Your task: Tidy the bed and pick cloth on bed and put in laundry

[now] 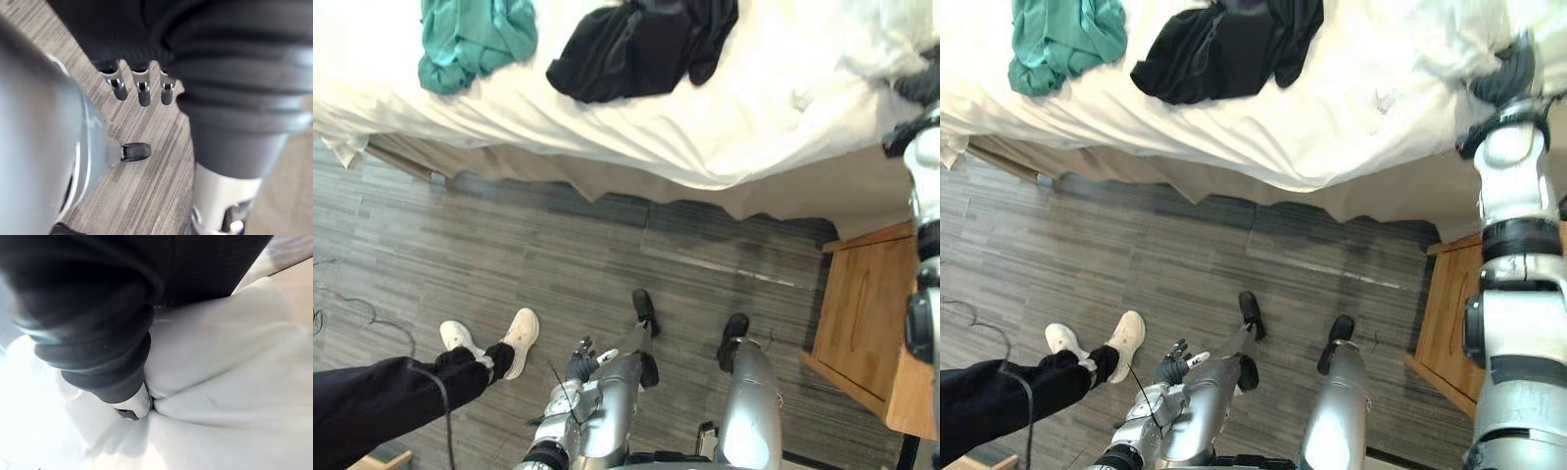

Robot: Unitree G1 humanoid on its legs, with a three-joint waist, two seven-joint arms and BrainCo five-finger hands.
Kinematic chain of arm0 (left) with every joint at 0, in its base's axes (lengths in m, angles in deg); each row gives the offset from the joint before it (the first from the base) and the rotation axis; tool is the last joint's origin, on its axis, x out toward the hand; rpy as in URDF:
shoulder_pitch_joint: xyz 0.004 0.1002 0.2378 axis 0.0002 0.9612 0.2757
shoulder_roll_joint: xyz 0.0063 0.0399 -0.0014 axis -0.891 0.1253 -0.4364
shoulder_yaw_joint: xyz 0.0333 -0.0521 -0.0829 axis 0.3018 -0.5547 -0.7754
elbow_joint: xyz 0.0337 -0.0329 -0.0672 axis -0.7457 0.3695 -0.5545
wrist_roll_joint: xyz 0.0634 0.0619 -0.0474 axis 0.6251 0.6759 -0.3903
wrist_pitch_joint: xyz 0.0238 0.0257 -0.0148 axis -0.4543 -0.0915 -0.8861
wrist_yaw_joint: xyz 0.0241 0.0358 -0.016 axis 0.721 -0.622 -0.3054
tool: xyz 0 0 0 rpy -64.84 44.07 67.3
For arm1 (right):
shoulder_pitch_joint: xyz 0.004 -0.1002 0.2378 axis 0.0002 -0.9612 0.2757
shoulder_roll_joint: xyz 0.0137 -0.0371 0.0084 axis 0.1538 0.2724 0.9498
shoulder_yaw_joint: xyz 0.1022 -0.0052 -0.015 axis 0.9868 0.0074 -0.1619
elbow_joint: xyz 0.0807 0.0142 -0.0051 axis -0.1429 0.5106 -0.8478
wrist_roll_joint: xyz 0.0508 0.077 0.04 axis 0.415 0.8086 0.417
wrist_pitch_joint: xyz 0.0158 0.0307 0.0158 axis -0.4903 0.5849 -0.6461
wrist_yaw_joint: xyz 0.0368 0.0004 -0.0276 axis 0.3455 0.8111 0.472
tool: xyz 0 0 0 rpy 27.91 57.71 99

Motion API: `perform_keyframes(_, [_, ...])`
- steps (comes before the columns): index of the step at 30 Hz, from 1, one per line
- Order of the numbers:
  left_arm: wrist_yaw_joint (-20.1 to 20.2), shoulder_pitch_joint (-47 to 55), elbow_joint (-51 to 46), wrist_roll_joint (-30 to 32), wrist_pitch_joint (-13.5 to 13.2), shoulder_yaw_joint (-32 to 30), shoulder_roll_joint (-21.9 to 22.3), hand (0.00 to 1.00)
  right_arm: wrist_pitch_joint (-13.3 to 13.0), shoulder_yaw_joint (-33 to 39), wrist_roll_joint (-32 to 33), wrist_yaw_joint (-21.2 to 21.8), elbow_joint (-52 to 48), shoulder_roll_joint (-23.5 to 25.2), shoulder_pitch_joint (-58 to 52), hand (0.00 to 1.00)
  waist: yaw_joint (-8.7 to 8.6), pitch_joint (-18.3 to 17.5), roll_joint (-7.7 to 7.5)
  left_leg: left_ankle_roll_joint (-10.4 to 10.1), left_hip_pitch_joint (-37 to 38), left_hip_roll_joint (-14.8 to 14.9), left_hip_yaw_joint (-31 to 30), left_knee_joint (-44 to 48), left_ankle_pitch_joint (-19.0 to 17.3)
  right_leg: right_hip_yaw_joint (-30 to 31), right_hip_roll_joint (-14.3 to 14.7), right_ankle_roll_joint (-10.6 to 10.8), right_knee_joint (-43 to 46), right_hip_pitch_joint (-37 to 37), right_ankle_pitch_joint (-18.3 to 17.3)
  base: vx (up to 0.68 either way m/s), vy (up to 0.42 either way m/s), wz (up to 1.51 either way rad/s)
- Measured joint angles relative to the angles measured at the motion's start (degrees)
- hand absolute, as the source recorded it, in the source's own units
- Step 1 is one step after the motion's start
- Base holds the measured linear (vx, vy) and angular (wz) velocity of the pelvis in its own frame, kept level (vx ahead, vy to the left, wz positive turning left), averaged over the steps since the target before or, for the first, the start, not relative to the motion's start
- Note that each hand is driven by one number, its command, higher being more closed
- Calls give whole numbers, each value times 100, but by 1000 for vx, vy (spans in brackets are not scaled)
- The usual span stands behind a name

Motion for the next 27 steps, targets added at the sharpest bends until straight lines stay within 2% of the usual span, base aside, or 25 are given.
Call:
perform_keyframes(3, [53,49,12,189,80,-5,-125,0,-33,650,272,11,-243,488,-915,0,-3,-133,-280,-105,318,25,155,4,-105,143,76,24,-206,288,26,65,-94,-28])
perform_keyframes(6, [116,165,34,343,152,-9,-149,0,-47,1125,617,17,-432,809,-1679,0,-15,-386,-406,-163,499,41,194,21,-150,184,129,38,-360,498,36,94,-112,-16])
perform_keyframes(9, [123,308,75,502,240,-97,-142,0,-59,1513,967,34,-663,1032,-2137,0,-24,-641,-431,-258,765,72,255,25,-227,285,211,69,-572,773,74,100,-112,-24])
perform_keyframes(13, [118,523,173,621,278,-267,-204,0,-50,2039,1347,13,-1214,1329,-2774,0,-66,-976,-468,-269,942,168,314,5,-309,366,366,68,-807,984,97,71,-100,-18])
perform_keyframes(15, [117,557,229,658,310,-420,-201,0,-24,2339,1485,-53,-1392,1366,-2980,0,-114,-1014,-477,-267,996,206,314,5,-314,378,424,56,-915,1072,144,63,-82,-15])
perform_keyframes(18, [110,805,275,749,384,-705,-247,0,-14,2852,1674,-329,-2032,1432,-3386,0,-324,-1148,-529,-274,1108,236,361,5,-343,486,539,46,-1108,1173,218,43,-41,-25])
perform_keyframes(20, [110,905,386,799,453,-840,-286,0,-19,2998,1669,-458,-2339,1475,-3574,0,-376,-1265,-579,-274,1179,278,409,5,-344,597,608,64,-1181,1193,240,40,-53,-33])
perform_keyframes(21, [106,939,420,828,500,-909,-293,0,-20,3072,1666,-531,-2480,1508,-3669,100,-398,-1285,-590,-276,1266,322,423,4,-346,621,662,55,-1267,1302,274,26,-66,-29])
perform_keyframes(23, [102,976,438,835,524,-919,-301,0,-19,3079,1665,-586,-2499,1522,-3675,100,-438,-1344,-585,-302,1306,365,422,4,-366,620,709,45,-1318,1356,291,-19,-35,-9])
perform_keyframes(27, [101,1047,446,842,530,-937,-240,0,-17,2852,1671,-594,-2494,1501,-3585,100,-448,-1463,-483,-360,1279,443,400,1,-410,732,811,71,-1410,1372,308,-32,-8,-1])
